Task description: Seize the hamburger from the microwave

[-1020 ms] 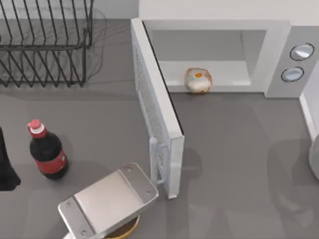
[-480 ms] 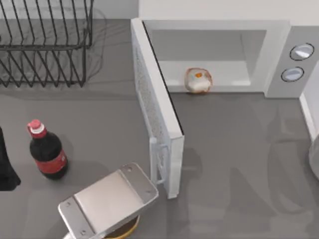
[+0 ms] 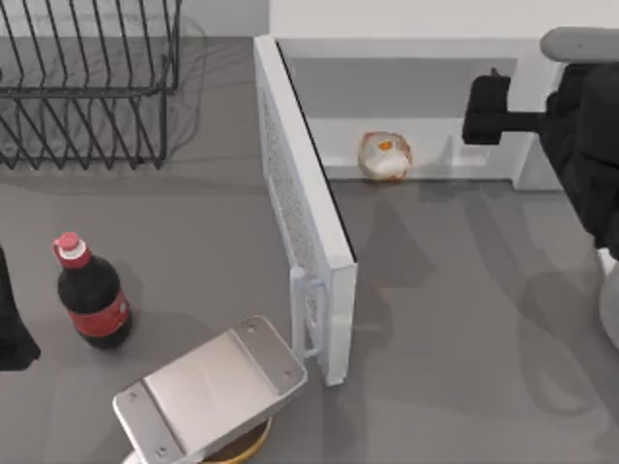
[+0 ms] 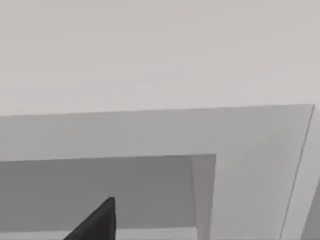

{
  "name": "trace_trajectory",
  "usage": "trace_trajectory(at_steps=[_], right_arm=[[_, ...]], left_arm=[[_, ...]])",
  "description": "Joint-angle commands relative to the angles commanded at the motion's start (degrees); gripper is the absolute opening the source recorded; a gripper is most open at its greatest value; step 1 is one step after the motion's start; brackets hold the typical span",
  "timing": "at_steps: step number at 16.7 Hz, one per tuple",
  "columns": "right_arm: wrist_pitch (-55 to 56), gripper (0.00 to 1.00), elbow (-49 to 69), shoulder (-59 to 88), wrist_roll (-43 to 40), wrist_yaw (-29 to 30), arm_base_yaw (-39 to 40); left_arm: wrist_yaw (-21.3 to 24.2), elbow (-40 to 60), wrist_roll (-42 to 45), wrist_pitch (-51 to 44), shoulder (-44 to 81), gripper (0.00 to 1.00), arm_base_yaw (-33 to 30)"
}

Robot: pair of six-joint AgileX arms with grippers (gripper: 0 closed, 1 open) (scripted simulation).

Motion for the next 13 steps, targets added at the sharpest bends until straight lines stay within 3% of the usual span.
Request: trace_trajectory(at_steps=[7,13], right_arm=[[12.78,1.00,16.42,35.65,3.80,8.82,8.97],[18.31,1.00,23.52,51.19,5.45,12.63,12.85]], left_arm=[[0.00,0.00,0.00,0.00,0.00,1.00,0.00],[0.00,0.00,0.00,0.00,0.00,1.00,0.00]])
